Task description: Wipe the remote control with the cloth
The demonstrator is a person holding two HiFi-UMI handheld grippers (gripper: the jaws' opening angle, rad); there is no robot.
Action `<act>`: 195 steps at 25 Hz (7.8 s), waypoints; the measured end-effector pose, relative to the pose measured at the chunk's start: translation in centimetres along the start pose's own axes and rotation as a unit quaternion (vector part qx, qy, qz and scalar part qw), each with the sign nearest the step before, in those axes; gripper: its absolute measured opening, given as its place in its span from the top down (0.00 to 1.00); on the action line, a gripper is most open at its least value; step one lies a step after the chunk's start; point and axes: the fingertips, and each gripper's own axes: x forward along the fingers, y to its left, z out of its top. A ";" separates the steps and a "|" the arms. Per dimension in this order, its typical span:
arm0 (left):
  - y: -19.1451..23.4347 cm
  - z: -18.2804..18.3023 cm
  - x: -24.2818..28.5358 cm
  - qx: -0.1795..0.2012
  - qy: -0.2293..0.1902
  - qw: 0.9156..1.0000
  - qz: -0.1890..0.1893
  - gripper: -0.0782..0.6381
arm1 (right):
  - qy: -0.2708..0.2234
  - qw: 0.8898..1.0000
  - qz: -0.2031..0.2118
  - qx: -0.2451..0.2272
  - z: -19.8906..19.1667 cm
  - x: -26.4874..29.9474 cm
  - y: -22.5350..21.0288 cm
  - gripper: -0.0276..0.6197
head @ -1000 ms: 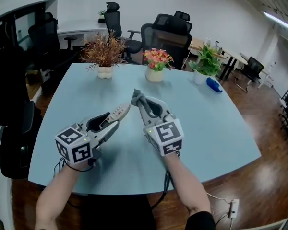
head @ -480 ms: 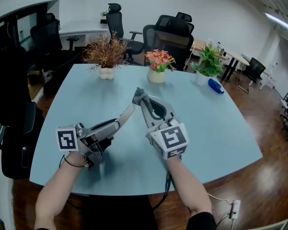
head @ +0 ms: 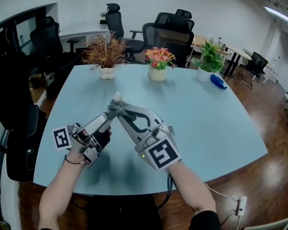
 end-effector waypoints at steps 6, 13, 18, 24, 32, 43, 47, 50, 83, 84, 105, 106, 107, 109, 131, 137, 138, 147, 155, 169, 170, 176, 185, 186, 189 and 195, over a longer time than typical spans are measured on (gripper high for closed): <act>-0.4 -1.5 1.1 0.015 0.037 0.999 -0.016 0.65 | 0.064 0.996 -0.062 -0.034 -2.3 -0.4 -3.3 0.92; -0.3 0.5 0.1 0.037 -0.003 0.999 -0.001 0.65 | 0.064 0.971 0.153 -0.170 -2.5 0.8 8.1 0.92; -0.2 0.2 0.0 0.050 0.008 0.999 0.004 0.65 | 0.069 0.967 0.182 -0.164 -2.9 0.7 9.3 0.92; -1.3 -2.9 1.0 0.055 0.093 0.994 -0.023 0.64 | 0.034 0.997 -0.034 -0.054 -0.9 -0.8 -2.3 0.92; -2.1 -1.8 0.3 0.101 0.078 0.991 -0.035 0.65 | 0.038 0.989 0.108 -0.090 -1.5 -0.2 3.7 0.92; -7.5 -9.4 0.4 0.385 0.250 0.880 -0.118 0.64 | -0.199 0.716 0.362 0.563 2.8 -3.0 0.5 0.92; -7.9 -9.9 0.0 0.420 0.269 0.857 -0.134 0.64 | -0.259 0.630 0.447 0.580 4.8 -5.3 0.3 0.92; -7.7 -9.8 -0.6 0.432 0.275 0.850 -0.125 0.64 | -0.332 0.626 0.469 0.527 6.9 -8.8 -1.4 0.92; 2.0 -3.7 -1.1 0.826 0.304 0.336 0.336 0.64 | 0.125 0.978 -0.066 0.151 -6.4 -0.4 -5.2 0.92; 1.9 -3.9 -0.9 0.847 0.309 0.278 0.331 0.64 | 0.139 0.974 -0.091 0.153 -7.1 -1.0 -6.4 0.92; 2.3 -8.3 -1.2 0.899 0.398 -0.049 0.176 0.64 | 0.123 0.936 0.057 0.325 -6.4 -0.8 -1.9 0.92; 2.3 -8.5 -1.4 0.898 0.404 -0.063 0.165 0.64 | 0.160 0.934 0.047 0.315 -7.9 -1.0 -1.9 0.92; 2.3 -8.7 -1.7 0.896 0.410 -0.079 0.151 0.64 | 0.193 0.933 0.034 0.301 -9.2 -1.4 -2.3 0.92; 2.1 -9.3 -2.1 0.893 0.419 -0.118 0.114 0.64 | 0.188 0.938 0.033 0.290 -8.8 -2.1 -3.2 0.92; 1.1 -9.2 -1.8 0.807 0.524 0.258 0.092 0.63 | 0.318 0.892 0.132 0.295 -13.6 -4.1 1.0 0.92; 6.0 -12.5 -4.8 0.617 0.677 0.400 -0.008 0.64 | 0.313 0.911 0.176 0.202 -13.0 -2.3 4.2 0.92; 6.6 -12.6 -4.9 0.597 0.692 0.406 -0.011 0.64 | 0.324 0.907 0.188 0.193 -13.4 -2.1 5.1 0.92; 12.0 -8.8 -3.7 0.598 0.702 0.382 0.055 0.56 | 0.398 0.884 0.186 0.159 -16.8 -3.0 5.2 0.92; 10.6 -1.7 -3.0 0.560 0.537 0.539 0.330 0.55 | 0.418 0.884 0.125 0.168 -17.8 -3.8 2.9 0.92; 12.2 -11.2 -3.1 0.312 0.433 0.695 0.481 0.31 | 0.313 0.929 0.021 0.198 -14.3 -3.2 -2.1 0.92; 12.3 -11.1 -3.1 0.312 0.441 0.699 0.469 0.31 | 0.307 0.930 0.022 0.201 -14.2 -3.1 -2.1 0.92; 12.5 -10.3 -2.4 0.349 0.470 0.702 0.406 0.59 | 0.263 0.938 0.032 0.221 -13.0 -2.0 -2.1 0.92; 10.5 -7.0 -0.6 0.481 0.379 0.696 0.374 0.61 | 0.218 0.950 0.148 0.167 -11.1 0.8 3.6 0.92; 10.1 -6.9 -0.4 0.498 0.379 0.689 0.365 0.61 | 0.217 0.951 0.124 0.180 -11.4 0.7 2.3 0.92; 8.8 -6.4 -0.2 0.538 0.373 0.673 0.344 0.61 | 0.244 0.948 0.020 0.205 -13.4 -0.2 -2.8 0.92; 7.8 -6.2 -0.2 0.571 0.364 0.660 0.325 0.61 | 0.156 0.963 0.031 0.218 -9.3 0.3 -3.3 0.92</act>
